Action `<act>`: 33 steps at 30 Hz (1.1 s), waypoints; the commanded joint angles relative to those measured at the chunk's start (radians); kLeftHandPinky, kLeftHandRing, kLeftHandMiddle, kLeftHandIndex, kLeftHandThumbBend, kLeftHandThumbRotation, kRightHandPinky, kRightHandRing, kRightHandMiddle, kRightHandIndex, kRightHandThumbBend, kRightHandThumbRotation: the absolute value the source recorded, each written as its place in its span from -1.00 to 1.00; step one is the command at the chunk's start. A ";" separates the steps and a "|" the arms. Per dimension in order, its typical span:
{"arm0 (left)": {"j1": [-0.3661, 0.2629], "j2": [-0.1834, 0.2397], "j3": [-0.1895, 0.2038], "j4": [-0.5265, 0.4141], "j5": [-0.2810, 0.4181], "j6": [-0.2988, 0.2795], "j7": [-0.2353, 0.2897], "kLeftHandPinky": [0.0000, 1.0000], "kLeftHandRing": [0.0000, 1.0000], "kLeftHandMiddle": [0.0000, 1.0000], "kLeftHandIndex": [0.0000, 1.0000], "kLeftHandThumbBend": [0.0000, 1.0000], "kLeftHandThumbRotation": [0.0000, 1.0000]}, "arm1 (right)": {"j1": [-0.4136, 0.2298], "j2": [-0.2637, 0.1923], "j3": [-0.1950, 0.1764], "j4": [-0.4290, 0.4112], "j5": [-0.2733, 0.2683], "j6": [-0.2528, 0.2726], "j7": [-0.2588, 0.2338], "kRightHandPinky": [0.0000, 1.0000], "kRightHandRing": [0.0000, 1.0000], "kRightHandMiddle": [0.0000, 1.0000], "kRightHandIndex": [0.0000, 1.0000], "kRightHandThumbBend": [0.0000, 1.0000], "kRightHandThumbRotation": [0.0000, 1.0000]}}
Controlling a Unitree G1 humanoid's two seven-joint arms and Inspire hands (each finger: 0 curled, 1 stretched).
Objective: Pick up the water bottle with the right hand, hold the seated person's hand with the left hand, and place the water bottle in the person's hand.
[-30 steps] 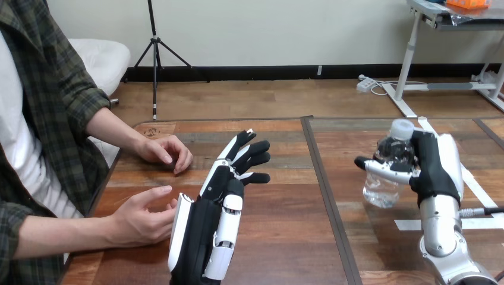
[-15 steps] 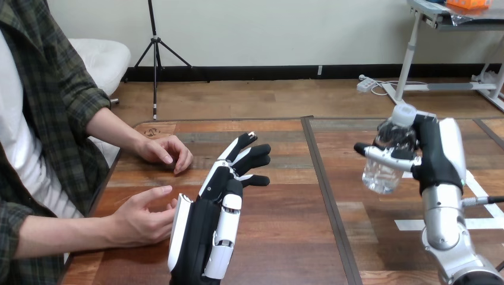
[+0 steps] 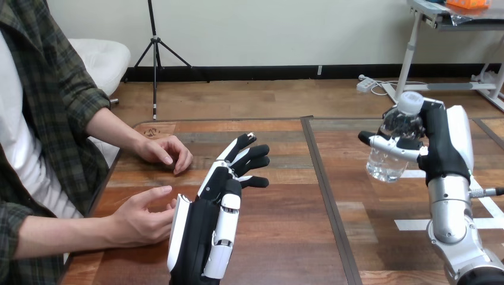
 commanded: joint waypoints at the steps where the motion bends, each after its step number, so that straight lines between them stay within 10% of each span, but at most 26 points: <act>1: -0.067 -0.057 -0.002 -0.003 0.003 0.005 0.006 0.27 0.53 0.59 0.70 -0.99 1.00 | -0.058 -0.021 0.010 -0.092 -0.008 -0.050 -0.009 -0.27 -0.20 -0.12 -0.18 0.52 -1.00; 20: -0.046 -0.018 0.024 -0.090 0.040 0.092 0.014 0.44 0.62 0.67 0.76 -1.00 0.98 | -0.042 -0.016 0.020 -0.137 -0.019 -0.093 0.024 -0.26 -0.19 -0.12 -0.19 0.57 -1.00; 26: -0.042 0.017 0.045 -0.130 0.048 0.129 0.003 0.62 0.70 0.73 0.80 -0.96 0.41 | -0.037 -0.013 0.022 -0.147 -0.010 -0.119 0.051 -0.24 -0.18 -0.12 -0.19 0.55 -1.00; 30: -0.038 0.043 0.058 -0.165 0.041 0.166 -0.016 0.72 0.77 0.76 0.80 -0.53 -0.46 | -0.035 -0.013 0.024 -0.151 -0.013 -0.132 0.061 -0.22 -0.18 -0.12 -0.19 0.56 -1.00; 33: -0.035 0.063 0.081 -0.199 0.078 0.201 -0.011 0.76 0.80 0.77 0.80 -0.32 -0.72 | -0.032 -0.011 0.024 -0.158 -0.010 -0.144 0.074 -0.22 -0.18 -0.12 -0.19 0.56 -1.00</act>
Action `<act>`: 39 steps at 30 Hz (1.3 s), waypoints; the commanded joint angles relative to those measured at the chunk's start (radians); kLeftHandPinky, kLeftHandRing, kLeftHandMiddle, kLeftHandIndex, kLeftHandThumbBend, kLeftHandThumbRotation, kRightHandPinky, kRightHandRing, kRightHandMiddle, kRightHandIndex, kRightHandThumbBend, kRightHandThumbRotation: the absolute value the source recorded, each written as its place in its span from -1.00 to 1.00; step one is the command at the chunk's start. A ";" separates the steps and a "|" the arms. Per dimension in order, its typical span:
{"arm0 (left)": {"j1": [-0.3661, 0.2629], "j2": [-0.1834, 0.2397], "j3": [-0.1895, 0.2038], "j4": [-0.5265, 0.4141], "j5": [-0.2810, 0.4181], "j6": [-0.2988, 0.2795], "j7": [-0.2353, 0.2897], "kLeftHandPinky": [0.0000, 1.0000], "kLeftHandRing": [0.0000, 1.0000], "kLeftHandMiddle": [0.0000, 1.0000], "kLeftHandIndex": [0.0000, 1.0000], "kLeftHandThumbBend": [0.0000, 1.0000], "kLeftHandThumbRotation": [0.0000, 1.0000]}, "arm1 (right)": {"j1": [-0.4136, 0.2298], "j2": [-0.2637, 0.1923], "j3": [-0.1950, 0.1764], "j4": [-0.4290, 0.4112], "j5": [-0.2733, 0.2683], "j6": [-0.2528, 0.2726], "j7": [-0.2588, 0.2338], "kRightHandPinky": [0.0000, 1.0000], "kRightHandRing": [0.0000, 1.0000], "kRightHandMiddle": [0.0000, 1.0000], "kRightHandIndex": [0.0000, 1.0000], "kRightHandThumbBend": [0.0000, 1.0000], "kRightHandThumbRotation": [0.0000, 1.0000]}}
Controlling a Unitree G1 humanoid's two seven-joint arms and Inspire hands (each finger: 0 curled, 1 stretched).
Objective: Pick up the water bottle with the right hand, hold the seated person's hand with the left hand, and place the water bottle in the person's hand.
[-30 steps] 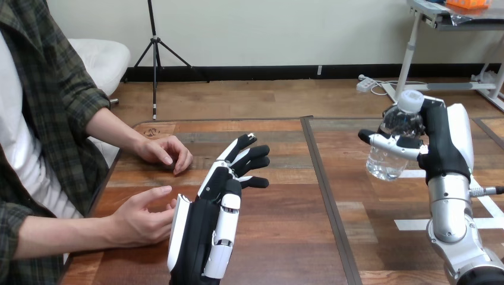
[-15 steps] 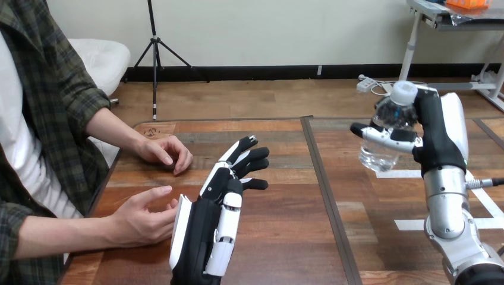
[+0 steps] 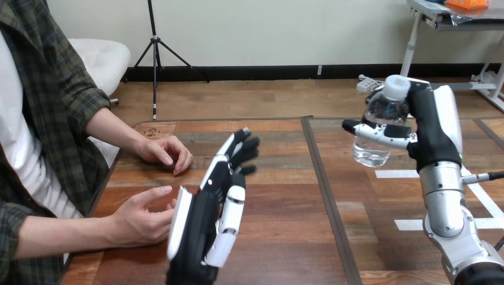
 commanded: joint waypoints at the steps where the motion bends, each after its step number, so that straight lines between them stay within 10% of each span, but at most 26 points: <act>1: -0.034 0.046 0.053 -0.113 0.048 0.045 0.006 0.76 0.80 0.78 0.80 -0.26 -0.78 | -0.037 -0.009 0.007 -0.074 0.011 -0.055 0.022 -0.22 -0.18 -0.12 -0.20 0.56 -1.00; 24: -0.032 0.163 0.206 -0.249 0.310 0.187 0.157 0.45 0.72 0.78 0.75 0.57 -1.00 | -0.019 0.006 0.029 -0.119 0.001 -0.096 0.050 -0.19 -0.18 -0.12 -0.18 0.57 -1.00; 39: 0.014 0.238 0.261 -0.392 0.532 0.436 0.215 0.24 0.60 0.74 0.69 0.83 -1.00 | -0.021 0.013 0.046 -0.129 -0.018 -0.095 0.060 -0.26 -0.21 -0.12 -0.18 0.56 -1.00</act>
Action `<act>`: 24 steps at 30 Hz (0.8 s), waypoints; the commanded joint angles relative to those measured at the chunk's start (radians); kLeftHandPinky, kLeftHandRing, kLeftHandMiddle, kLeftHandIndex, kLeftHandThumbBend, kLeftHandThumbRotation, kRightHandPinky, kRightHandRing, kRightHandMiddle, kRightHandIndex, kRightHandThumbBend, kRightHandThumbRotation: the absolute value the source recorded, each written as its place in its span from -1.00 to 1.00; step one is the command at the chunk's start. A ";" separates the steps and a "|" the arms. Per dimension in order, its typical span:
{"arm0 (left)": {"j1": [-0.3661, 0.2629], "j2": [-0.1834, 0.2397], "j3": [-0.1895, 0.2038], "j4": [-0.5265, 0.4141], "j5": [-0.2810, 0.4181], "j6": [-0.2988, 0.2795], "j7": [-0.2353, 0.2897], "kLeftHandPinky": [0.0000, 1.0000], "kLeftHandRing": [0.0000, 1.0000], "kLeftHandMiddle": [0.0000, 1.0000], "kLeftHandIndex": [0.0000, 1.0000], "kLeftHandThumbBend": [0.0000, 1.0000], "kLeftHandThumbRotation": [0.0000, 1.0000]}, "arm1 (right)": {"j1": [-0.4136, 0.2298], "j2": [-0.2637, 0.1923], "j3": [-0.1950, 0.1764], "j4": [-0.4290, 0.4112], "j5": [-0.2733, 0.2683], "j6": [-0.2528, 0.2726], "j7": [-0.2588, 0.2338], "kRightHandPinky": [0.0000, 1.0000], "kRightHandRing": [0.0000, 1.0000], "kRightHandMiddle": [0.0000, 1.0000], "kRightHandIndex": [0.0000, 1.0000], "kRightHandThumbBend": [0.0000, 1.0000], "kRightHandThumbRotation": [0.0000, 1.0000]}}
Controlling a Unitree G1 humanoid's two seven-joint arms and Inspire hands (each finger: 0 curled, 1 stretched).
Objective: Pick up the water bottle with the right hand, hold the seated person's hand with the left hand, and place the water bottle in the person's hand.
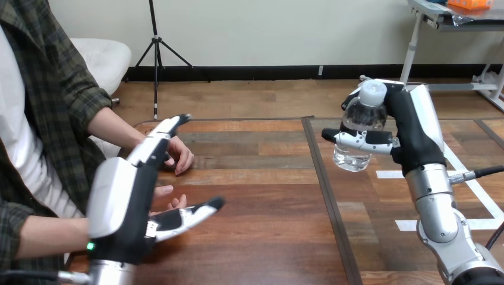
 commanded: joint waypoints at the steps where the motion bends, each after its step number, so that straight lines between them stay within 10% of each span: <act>1: 0.004 0.037 0.025 -0.100 0.069 0.083 0.018 0.23 0.60 0.74 0.69 0.83 -1.00 | -0.052 0.005 0.010 -0.072 -0.005 -0.028 -0.003 -0.26 -0.21 -0.12 -0.18 0.55 -1.00; 24: 0.073 0.142 0.030 -0.229 0.232 0.345 -0.031 0.29 0.54 0.62 0.53 1.00 -1.00 | -0.061 0.000 0.033 -0.046 -0.008 -0.043 -0.006 -0.29 -0.21 -0.12 -0.18 0.54 -1.00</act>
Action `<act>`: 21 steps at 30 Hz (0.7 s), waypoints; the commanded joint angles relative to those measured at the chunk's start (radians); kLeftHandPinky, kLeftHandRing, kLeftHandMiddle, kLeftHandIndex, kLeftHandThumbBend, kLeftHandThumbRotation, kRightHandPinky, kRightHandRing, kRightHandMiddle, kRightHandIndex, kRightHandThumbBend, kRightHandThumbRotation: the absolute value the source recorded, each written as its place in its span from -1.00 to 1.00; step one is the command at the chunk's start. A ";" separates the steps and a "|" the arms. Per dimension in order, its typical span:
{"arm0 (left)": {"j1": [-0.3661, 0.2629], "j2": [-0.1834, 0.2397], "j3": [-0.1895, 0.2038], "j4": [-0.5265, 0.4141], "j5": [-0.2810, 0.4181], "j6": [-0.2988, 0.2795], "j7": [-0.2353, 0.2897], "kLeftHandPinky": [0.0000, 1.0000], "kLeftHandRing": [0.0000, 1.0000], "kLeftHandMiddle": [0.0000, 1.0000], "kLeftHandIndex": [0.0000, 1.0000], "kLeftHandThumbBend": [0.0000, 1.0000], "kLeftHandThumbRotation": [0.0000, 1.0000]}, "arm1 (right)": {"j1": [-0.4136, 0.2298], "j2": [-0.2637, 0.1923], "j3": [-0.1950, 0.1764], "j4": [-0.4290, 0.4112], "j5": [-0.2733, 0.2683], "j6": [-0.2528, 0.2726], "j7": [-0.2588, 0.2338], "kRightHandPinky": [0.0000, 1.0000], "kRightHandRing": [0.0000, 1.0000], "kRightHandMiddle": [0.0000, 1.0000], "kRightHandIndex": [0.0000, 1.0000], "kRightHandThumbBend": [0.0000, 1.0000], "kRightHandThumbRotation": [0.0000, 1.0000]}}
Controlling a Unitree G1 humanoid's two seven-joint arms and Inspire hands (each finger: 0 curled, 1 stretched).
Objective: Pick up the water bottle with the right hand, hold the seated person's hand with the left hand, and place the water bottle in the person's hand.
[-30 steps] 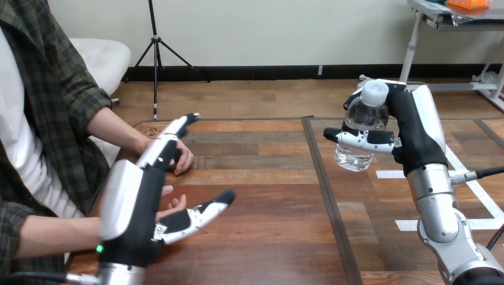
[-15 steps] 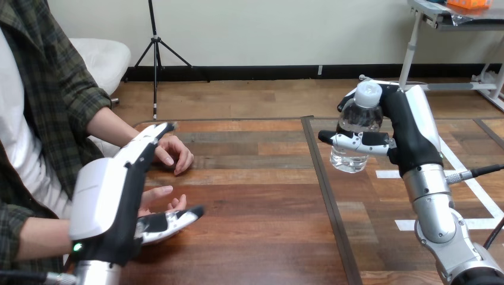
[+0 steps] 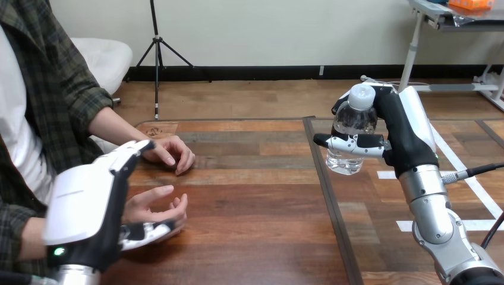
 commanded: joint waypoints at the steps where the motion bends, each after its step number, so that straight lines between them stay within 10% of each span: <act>1: -0.011 0.037 0.010 -0.084 0.029 0.059 -0.028 0.30 0.54 0.61 0.53 1.00 -1.00 | -0.061 0.000 -0.001 -0.043 0.000 -0.034 -0.008 -0.29 -0.21 -0.12 -0.18 0.54 -1.00; 21: 0.014 0.094 -0.014 -0.159 0.089 0.255 -0.236 0.34 0.49 0.56 0.46 1.00 -1.00 | -0.063 -0.003 -0.007 -0.017 0.003 -0.054 0.006 -0.29 -0.21 -0.11 -0.17 0.51 -1.00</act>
